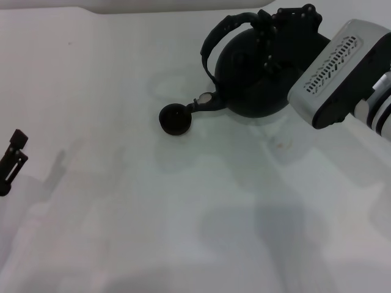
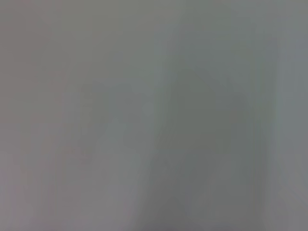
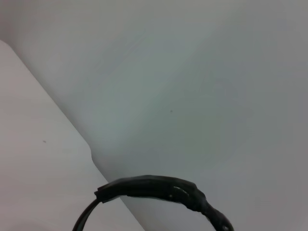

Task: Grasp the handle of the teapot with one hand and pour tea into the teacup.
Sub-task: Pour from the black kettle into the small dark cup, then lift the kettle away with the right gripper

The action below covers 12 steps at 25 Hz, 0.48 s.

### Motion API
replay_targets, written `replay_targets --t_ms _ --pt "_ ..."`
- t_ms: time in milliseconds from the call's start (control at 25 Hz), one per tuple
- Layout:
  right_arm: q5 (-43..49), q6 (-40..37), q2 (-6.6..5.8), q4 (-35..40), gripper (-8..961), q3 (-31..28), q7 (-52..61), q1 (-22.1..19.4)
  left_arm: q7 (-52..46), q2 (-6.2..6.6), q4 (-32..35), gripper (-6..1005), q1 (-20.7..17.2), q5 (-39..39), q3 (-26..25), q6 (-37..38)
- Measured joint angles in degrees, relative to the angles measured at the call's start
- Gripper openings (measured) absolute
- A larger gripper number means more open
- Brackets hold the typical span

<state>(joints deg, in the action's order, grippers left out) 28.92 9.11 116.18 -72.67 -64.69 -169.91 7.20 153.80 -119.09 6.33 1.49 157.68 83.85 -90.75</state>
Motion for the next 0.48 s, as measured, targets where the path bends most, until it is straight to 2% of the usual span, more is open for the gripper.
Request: replay_targets --t_ms 480 --pt "1.4 0.0 -0.1 -0.4 118 0.3 -0.1 -0.1 0.0 0.0 0.0 800 0.0 0.0 0.0 0.6"
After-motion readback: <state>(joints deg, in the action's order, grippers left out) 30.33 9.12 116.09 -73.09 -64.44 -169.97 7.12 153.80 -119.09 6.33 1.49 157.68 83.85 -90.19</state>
